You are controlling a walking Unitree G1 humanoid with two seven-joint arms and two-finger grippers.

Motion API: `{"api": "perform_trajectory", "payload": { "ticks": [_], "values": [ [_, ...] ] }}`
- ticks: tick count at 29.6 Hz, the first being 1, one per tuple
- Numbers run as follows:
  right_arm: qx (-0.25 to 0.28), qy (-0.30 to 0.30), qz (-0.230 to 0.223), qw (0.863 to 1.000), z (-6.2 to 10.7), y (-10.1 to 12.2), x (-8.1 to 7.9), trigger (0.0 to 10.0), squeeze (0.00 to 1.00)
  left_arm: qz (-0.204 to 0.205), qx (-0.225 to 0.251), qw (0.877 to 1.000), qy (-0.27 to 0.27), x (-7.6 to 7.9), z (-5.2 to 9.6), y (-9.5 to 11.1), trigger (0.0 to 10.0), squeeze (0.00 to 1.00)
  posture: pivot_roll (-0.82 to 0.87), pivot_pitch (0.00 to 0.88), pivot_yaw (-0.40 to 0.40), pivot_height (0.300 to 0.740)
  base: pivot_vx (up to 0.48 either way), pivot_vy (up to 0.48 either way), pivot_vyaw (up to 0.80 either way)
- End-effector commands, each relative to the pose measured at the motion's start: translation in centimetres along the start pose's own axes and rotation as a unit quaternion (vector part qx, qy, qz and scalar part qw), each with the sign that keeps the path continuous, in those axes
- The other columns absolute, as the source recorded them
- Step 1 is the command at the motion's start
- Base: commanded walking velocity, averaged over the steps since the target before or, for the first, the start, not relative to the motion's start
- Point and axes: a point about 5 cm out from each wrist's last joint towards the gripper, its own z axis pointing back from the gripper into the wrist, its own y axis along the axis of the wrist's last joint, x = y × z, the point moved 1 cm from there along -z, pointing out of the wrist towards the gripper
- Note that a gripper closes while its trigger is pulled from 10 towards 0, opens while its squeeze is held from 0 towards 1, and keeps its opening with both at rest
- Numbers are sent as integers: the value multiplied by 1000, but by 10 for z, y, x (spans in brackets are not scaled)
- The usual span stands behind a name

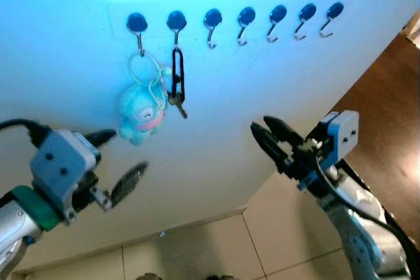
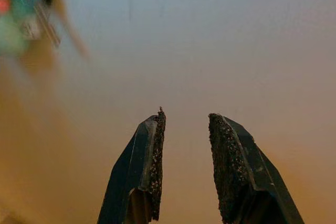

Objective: Hang keys on a hook

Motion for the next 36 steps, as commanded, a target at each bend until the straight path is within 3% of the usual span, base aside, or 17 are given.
{"api": "perform_trajectory", "payload": {
  "ticks": [1,2,3,4,5,10,26,36],
  "values": [
    [-10,13,-4,1000,2,-3,-3,10000,0,3,-10,1000,9,-1,1,-3,10000,0,80,0,-5,740,0,0,0],
    [-26,50,-12,998,6,-7,-13,10000,0,4,-5,1000,21,-2,-1,-3,10000,0,79,0,-4,740,0,0,0],
    [-62,136,-26,988,17,-15,-36,10000,0,4,1,999,32,-4,-4,-3,10000,0,73,0,-3,740,0,0,0],
    [-62,136,-26,988,17,-15,-36,10000,0,4,1,999,32,-4,-4,-3,10000,0,73,0,-3,740,0,0,0],
    [-78,177,-40,980,24,-19,-47,10000,0,3,4,1000,23,-2,-7,-4,10000,0,70,0,-2,740,0,0,0],
    [-73,170,-35,982,23,-16,-41,10000,0,1,0,1000,5,3,-7,-6,10000,0,67,0,2,740,0,0,0],
    [-45,122,-20,991,10,-9,-28,10000,0,18,-1,1000,20,8,-9,-11,10000,0,78,0,-7,740,0,0,0],
    [-42,122,-21,991,7,-10,-28,10000,0,19,3,999,26,5,-7,-10,10000,0,82,0,-8,740,-284,0,0]
  ]
}}
